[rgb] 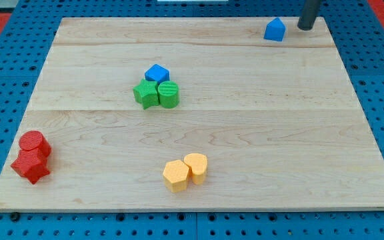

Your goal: Slide the triangle to the top of the blue cube

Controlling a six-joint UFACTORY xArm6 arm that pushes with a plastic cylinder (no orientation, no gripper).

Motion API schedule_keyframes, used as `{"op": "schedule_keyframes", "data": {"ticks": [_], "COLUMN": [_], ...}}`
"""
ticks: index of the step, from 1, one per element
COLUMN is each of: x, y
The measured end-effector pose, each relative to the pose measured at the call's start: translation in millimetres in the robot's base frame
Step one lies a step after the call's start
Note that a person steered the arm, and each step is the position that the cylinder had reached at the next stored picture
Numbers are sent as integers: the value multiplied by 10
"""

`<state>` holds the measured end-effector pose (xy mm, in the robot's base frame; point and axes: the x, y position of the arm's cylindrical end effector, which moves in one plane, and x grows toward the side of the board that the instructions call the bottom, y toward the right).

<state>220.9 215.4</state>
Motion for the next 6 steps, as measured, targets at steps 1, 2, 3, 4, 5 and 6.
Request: {"op": "schedule_keyframes", "data": {"ticks": [1, 2, 3, 4, 5, 6], "x": [120, 242, 510, 677, 635, 886], "y": [-765, -1552, -1996, -2055, -1630, -1512]}}
